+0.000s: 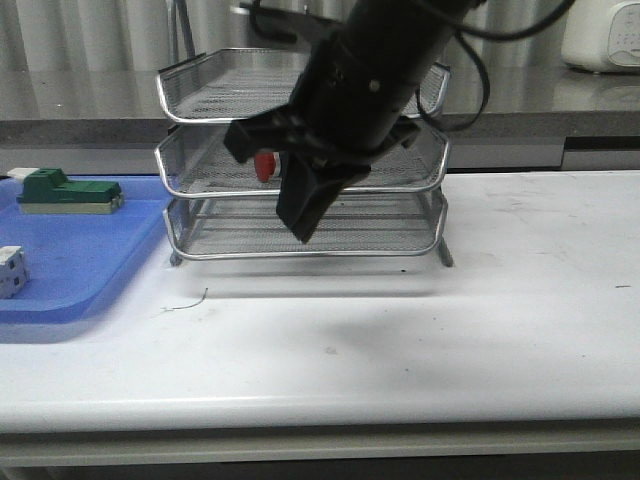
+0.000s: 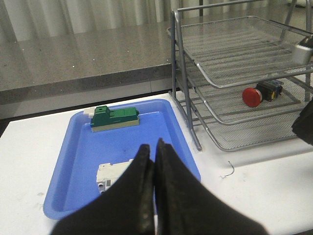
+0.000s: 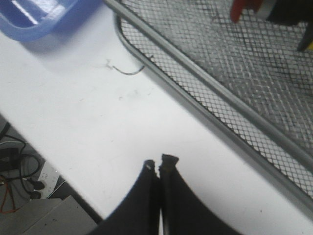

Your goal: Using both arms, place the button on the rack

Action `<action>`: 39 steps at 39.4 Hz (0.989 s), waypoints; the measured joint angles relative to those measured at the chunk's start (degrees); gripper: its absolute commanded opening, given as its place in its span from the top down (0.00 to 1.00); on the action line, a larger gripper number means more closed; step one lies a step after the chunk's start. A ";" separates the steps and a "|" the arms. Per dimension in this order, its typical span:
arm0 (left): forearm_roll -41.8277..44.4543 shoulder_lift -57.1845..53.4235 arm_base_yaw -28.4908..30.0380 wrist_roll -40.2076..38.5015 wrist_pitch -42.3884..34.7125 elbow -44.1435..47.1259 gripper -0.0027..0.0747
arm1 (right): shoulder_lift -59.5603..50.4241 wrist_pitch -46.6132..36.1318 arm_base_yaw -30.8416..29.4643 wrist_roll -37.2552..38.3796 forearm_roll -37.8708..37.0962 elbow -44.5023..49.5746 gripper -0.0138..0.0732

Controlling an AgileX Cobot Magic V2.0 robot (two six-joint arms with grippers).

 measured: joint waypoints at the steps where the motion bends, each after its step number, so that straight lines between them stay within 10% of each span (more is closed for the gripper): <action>1: 0.00 0.00 0.00 0.00 0.00 0.00 0.99 | -0.71 1.54 -0.13 0.00 0.04 -0.45 0.91; 21: 0.00 0.00 0.00 0.00 0.00 0.00 0.99 | -19.35 16.22 -18.86 0.89 -0.68 3.56 0.91; 39: 0.00 0.00 0.00 0.00 0.00 0.00 0.99 | -46.02 0.91 -30.13 1.11 -3.23 33.89 0.91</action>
